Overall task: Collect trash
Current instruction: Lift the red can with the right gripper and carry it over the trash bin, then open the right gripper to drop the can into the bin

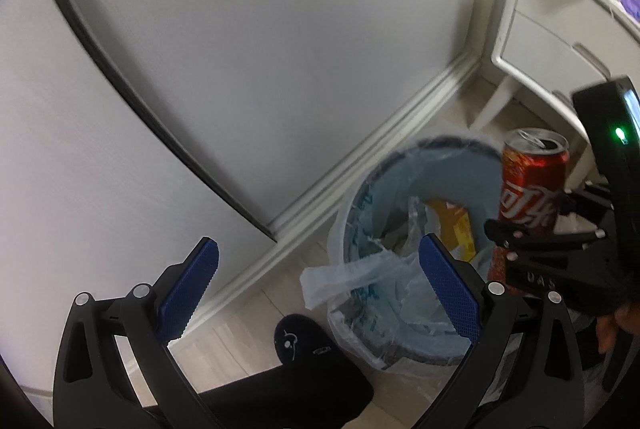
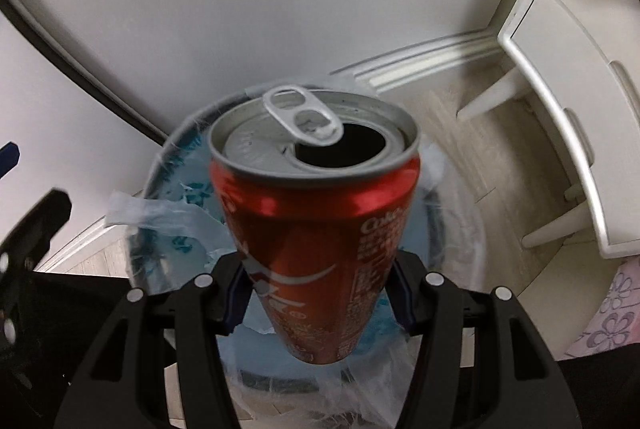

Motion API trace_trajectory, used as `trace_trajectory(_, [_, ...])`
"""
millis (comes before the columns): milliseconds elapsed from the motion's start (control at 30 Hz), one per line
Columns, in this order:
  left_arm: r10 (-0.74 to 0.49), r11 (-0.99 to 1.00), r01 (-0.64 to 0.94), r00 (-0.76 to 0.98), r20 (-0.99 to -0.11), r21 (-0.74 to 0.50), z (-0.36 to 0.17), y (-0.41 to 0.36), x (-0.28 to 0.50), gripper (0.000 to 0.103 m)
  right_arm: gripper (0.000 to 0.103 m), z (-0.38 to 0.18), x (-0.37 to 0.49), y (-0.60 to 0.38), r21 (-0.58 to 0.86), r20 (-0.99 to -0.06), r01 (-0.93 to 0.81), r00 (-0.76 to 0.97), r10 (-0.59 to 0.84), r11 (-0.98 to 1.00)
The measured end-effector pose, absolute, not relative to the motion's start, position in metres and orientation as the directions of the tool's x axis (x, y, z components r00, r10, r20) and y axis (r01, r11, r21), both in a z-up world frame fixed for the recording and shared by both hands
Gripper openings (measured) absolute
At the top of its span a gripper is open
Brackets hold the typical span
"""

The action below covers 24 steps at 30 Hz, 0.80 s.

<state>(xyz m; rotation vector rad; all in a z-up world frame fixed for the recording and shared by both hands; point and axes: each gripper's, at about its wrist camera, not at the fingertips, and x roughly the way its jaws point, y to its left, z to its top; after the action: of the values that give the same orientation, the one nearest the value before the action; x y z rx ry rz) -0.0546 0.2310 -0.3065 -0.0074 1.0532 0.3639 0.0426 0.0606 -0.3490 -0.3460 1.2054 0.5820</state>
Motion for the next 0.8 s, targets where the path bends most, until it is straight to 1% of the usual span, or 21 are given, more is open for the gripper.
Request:
trace_trajectory(133, [0.239,0.956,-0.26,0.422,-0.875,0.137,-0.324,0.23,-0.049,0.097,0.054,-0.363,0.043,0.065,0.057,-0.947,-0.598,0.221,0.233,0.8])
trace_trajectory(333, [0.194,0.973,-0.191,0.397,-0.897,0.126,-0.345,0.219,-0.039,0.097,0.054,-0.373,0.046,0.07,0.049,-0.953,-0.621,0.205,0.222,0.782])
trace_trajectory(467, [0.164,0.978,-0.183,0.382,-0.91,0.099,-0.352,0.22,-0.036,0.097,0.054,-0.377,0.045,0.074,0.038,-0.958,-0.619,0.2,0.205,0.784])
trace_trajectory(800, [0.161,0.98,-0.164,0.344,-0.925,0.11,-0.367,0.222,-0.03,0.097,0.054,-0.392,0.047,0.083,0.01,-0.969,-0.636,0.186,0.165,0.772])
